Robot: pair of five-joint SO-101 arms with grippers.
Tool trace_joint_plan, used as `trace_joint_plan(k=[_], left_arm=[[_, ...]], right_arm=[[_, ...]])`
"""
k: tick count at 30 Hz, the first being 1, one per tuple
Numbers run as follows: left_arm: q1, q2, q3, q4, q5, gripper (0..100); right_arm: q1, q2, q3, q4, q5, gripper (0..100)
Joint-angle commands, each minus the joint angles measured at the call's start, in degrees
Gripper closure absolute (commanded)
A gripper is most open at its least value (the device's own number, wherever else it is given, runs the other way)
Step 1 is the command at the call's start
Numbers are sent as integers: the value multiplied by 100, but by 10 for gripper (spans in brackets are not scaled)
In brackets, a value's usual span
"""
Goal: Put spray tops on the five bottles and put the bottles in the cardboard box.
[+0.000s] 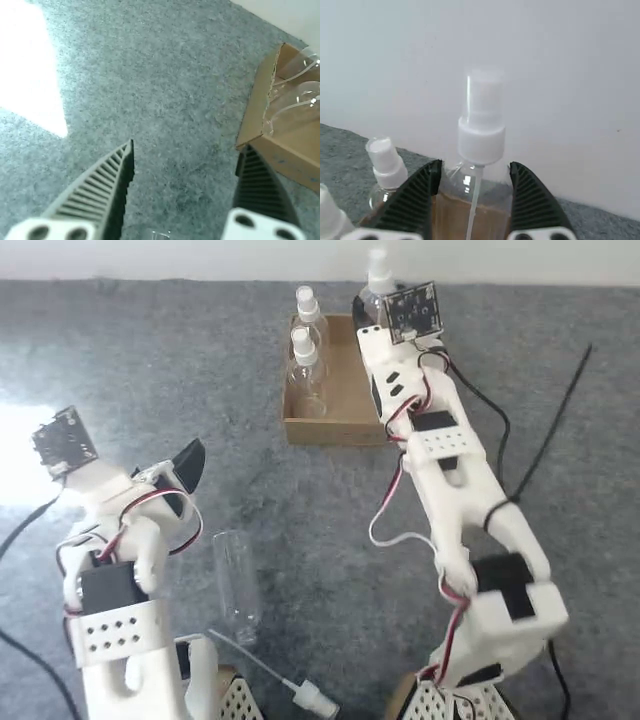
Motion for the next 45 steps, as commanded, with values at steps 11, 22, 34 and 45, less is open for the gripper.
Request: trace_joint_plan(k=[11,22,34,45], left_arm=[[-18,-53,-48,-158,44,695],[-18,-53,-57,-158,44,695],[-18,-53,-66,-158,35,695],[-18,-53,-75,-158,35,695]], right_arm=[[497,2510,-2180,-1288,-79,991],[629,3741,-2945,-1991,-79,991],[716,4040,-2945,-2299,-79,979],[673,4040,-2927,-2281,-70,836]])
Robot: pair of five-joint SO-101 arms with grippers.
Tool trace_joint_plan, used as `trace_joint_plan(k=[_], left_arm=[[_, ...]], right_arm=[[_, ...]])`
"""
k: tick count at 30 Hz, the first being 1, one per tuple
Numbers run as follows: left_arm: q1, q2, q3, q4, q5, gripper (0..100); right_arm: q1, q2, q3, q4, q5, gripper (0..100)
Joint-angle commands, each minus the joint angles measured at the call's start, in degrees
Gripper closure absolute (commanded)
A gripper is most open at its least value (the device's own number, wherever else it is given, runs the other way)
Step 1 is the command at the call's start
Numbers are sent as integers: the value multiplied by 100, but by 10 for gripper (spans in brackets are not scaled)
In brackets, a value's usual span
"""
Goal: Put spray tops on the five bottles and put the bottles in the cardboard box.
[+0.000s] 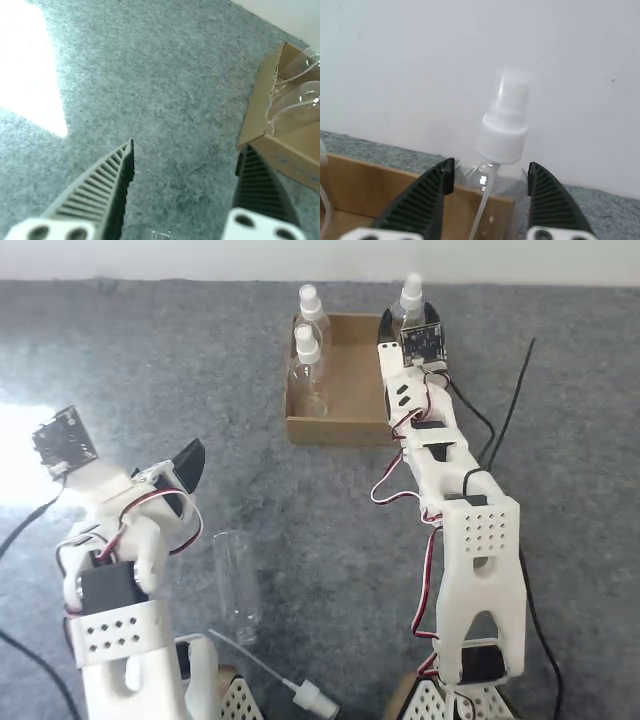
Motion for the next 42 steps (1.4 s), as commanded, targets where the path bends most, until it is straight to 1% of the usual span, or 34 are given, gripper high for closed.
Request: trace_joint_plan(k=[1,3,6,8,13,16,20,25,28,35,38,42], left_arm=[[-18,-53,-75,-158,35,695],[-18,-53,-75,-158,35,695],[-18,-53,-75,-158,35,695],[-18,-53,-75,-158,35,695],[-18,-53,-75,-158,35,695],[-18,-53,-75,-158,35,695],[-18,-53,-75,-158,35,695],[-18,-53,-75,-167,26,695],[-18,-53,-75,-167,26,695],[-9,-53,-75,-167,-149,695],[-9,-53,-75,-167,-149,695],[-18,-53,-75,-167,-149,695]], right_arm=[[92,-163,-360,-75,-35,835],[92,-207,-360,-75,-35,830],[84,-215,-360,-57,-26,783],[66,-215,-378,215,-26,758],[57,-374,-369,365,-79,753],[57,-585,-352,435,-457,753],[57,-813,-352,1095,-519,750],[48,-840,-352,1235,-519,653],[-13,-884,-352,1481,-519,650],[-119,-963,-360,1516,-527,649],[-119,-1077,-343,1525,-712,649],[-207,-1473,105,1525,-730,649]])
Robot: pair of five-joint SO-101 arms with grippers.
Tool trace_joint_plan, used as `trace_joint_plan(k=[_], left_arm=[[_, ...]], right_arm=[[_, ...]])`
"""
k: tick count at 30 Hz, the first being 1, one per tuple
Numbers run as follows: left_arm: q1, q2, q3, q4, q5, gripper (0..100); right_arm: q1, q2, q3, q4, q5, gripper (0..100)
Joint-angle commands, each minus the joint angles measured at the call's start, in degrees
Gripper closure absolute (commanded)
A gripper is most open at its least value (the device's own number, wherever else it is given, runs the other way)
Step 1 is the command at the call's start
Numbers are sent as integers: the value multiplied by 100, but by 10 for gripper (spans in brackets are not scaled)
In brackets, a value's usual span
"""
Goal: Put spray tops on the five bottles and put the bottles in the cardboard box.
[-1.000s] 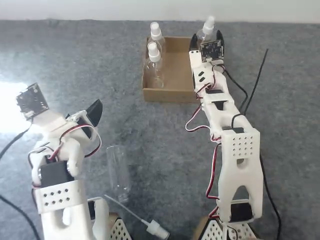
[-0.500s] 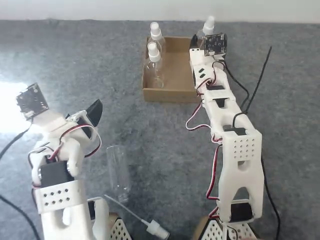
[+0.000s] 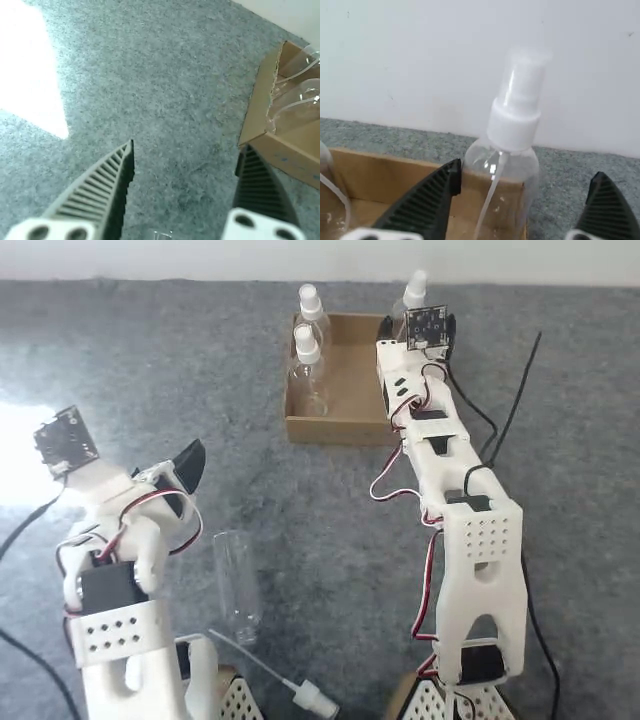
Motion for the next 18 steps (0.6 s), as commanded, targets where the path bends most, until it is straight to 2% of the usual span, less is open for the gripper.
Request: trace_joint_plan(k=[1,10,18], left_arm=[[-18,-53,-75,-167,-44,695],[-18,-53,-40,-308,-44,695],[-18,-53,-40,-308,-53,695]], right_arm=[[-189,-1068,281,-4,-79,649],[-435,-1631,976,22,-79,649],[-312,-1666,1046,22,-79,649]])
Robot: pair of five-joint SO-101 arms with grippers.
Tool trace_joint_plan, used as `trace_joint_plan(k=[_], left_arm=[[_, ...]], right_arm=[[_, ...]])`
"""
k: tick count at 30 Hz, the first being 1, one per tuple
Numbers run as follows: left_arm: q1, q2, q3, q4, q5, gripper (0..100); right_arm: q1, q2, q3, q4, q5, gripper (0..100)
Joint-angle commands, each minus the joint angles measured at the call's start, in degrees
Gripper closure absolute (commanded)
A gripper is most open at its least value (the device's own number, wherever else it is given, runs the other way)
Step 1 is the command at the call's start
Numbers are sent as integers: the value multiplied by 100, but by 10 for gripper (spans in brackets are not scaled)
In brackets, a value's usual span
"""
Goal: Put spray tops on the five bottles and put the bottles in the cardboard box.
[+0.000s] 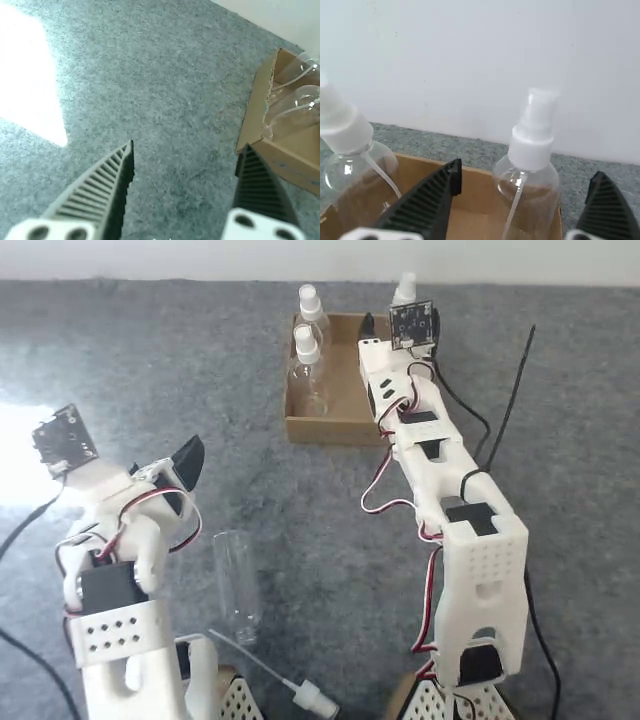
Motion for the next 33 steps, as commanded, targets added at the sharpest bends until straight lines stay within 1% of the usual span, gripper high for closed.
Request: trace_joint_plan(k=[1,7,14,23,31,33], left_arm=[[-18,-53,-40,-149,-44,695],[-18,-53,-40,-158,-44,695],[-18,-53,-40,-158,-44,695],[-18,-53,-40,-158,-44,695],[-26,-53,-40,-141,-35,695],[-26,-53,-40,-141,-26,695]], right_arm=[[84,-585,-62,31,-53,649],[110,-681,97,31,-53,649],[66,-1596,1046,31,-79,649],[92,-2404,1952,31,-79,650],[92,-3793,3112,31,-79,652],[84,-4215,3376,224,-79,652]])
